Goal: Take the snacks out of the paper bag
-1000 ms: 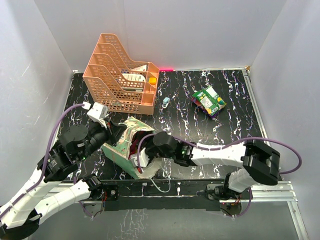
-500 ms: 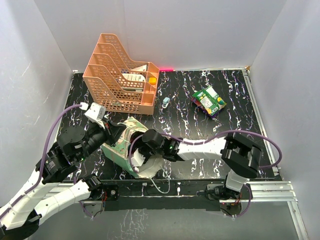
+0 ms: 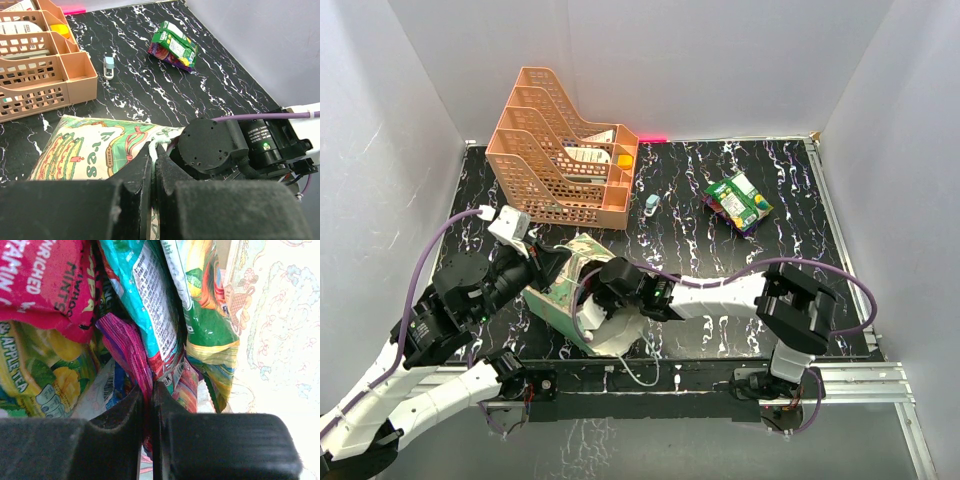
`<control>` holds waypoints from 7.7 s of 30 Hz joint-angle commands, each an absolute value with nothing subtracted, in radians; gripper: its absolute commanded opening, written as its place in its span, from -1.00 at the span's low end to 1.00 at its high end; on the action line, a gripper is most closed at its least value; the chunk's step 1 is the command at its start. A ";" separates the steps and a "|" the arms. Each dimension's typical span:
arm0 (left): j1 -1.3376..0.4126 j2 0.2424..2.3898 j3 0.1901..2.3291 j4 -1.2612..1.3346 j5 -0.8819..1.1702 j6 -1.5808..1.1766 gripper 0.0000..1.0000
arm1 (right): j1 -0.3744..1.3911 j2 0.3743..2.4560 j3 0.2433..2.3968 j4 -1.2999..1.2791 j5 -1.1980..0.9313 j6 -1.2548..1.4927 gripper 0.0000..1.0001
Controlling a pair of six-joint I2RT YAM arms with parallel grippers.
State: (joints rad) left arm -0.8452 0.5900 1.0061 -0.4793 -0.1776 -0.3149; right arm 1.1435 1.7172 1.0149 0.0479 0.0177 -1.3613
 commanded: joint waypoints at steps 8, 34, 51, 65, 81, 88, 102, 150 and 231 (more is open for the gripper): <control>-0.841 0.612 1.041 -0.454 -0.258 -0.336 -1.00 | 1.147 1.400 0.982 -0.012 -0.135 -1.210 -0.85; -0.842 0.665 1.065 -0.481 -0.368 -0.384 -1.00 | 1.180 0.861 1.117 -0.171 -0.097 -0.345 -0.85; -0.842 0.655 1.062 -0.499 -0.382 -0.385 -1.00 | 1.180 0.809 1.119 -0.216 1.084 -0.044 -0.85; -0.842 0.666 1.062 -0.480 -0.360 -0.388 -1.00 | 0.592 1.293 1.108 -0.126 0.994 -0.173 -0.85; -0.842 0.670 1.080 -0.496 -0.370 -0.372 -1.00 | 0.321 1.624 1.205 0.213 0.840 -0.402 -0.85; -0.841 0.651 1.080 -0.511 -0.385 -0.371 -1.00 | 0.328 1.736 1.227 0.270 0.870 -0.451 -0.85; -0.842 0.655 1.077 -0.507 -0.389 -0.364 -1.00 | 0.420 1.894 1.213 0.291 0.866 -0.424 -0.85; -0.842 0.657 1.055 -0.487 -0.355 -0.386 -1.00 | 0.551 1.386 0.945 -0.076 0.025 0.079 0.49; -0.841 0.655 1.057 -0.493 -0.317 -0.397 -1.00 | 1.305 1.396 1.000 -0.095 -0.064 -0.609 -0.85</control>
